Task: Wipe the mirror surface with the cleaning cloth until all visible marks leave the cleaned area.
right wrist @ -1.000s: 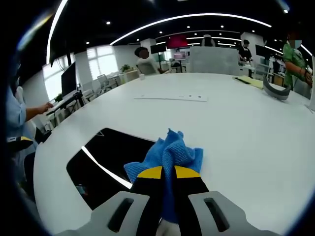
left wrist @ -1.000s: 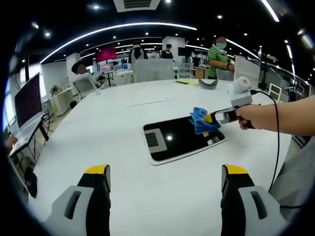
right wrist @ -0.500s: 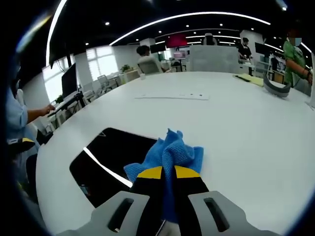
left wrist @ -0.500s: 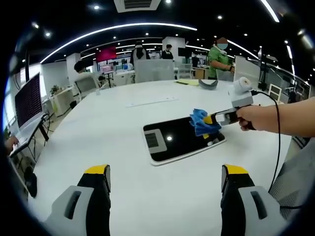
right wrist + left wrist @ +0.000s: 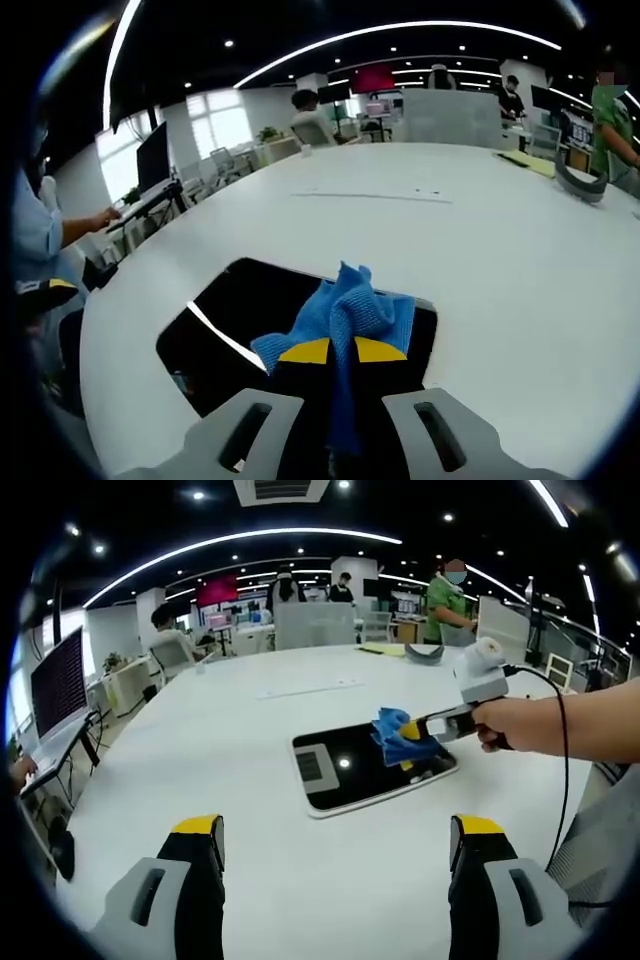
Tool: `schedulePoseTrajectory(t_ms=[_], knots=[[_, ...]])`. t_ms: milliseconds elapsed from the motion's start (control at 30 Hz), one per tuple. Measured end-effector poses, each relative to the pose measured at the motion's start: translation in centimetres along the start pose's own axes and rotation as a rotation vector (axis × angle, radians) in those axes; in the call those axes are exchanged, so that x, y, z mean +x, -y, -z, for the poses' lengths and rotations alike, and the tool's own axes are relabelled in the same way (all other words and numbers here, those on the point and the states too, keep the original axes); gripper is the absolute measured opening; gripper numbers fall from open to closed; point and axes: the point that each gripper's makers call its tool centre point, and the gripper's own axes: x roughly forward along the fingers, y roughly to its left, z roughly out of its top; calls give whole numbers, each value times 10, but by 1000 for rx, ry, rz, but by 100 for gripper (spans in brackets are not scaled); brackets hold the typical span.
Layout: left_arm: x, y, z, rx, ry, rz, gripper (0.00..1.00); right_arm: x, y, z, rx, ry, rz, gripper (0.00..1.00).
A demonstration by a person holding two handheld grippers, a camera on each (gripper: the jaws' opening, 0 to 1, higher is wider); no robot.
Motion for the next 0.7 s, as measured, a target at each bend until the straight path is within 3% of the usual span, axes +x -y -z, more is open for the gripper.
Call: schedulePoseTrajectory(t_ms=[333,700], knots=[[-1,0,1,-4,-8,-2,94,13,-25,-4,-5,1,-22,3],[0,-1,2,-7,-6,0,94,15,-26,-4,-13,5,-29,3]])
